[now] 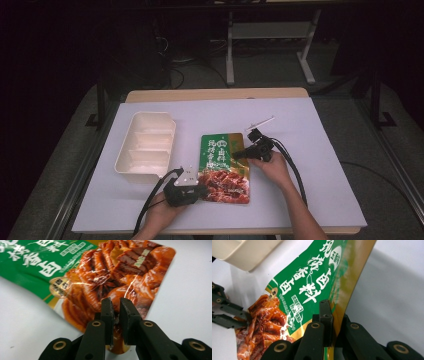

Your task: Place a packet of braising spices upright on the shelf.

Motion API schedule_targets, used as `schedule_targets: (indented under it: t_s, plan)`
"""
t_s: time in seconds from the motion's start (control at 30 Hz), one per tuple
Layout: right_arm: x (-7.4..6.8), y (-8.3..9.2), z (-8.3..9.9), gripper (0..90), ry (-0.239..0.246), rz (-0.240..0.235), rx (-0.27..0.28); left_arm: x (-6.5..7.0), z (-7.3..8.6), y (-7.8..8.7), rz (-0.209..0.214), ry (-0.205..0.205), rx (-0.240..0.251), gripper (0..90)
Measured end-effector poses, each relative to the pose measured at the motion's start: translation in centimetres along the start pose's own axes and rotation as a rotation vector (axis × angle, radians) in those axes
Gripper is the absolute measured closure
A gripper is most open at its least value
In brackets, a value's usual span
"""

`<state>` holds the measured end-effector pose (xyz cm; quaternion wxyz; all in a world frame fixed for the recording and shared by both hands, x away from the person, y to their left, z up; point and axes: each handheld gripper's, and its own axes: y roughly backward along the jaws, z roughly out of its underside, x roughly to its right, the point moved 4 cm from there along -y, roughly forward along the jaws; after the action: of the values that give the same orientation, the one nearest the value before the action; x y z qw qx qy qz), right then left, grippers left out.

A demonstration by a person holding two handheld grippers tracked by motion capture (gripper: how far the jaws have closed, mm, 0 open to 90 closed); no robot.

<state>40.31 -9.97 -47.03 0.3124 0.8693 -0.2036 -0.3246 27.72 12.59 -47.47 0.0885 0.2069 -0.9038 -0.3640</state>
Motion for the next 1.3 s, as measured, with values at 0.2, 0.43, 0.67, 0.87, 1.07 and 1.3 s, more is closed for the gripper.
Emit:
schedule_targets:
  t_s: [0.2, 0.43, 0.67, 0.87, 1.07, 1.3]
  plan:
    - [-0.8, 1.2, -0.4, 89.3, 0.013, -0.019, 0.047, -0.1, -0.1, 0.7, -0.004, 0.010, 0.019, 76.9]
    - [-2.2, 2.8, -1.2, 89.5, 0.056, -0.018, 0.109, 0.1, -0.2, 2.0, 0.011, 0.036, 0.085, 71.2]
    - [-3.0, 4.6, -2.1, 89.7, 0.092, -0.009, 0.169, -0.3, 0.1, 2.9, 0.008, 0.057, 0.102, 68.9]
    - [-3.7, 6.2, -3.0, 89.8, 0.122, -0.005, 0.216, 0.0, 0.3, 3.5, 0.010, 0.045, 0.111, 67.2]
    - [-5.0, 7.7, -4.0, 90.0, 0.165, 0.008, 0.242, 0.2, 0.6, 3.9, 0.019, 0.036, 0.126, 63.9]
    - [-6.4, 8.8, -5.2, 90.0, 0.205, 0.036, 0.258, 0.6, 0.7, 3.9, 0.023, 0.018, 0.135, 62.2]
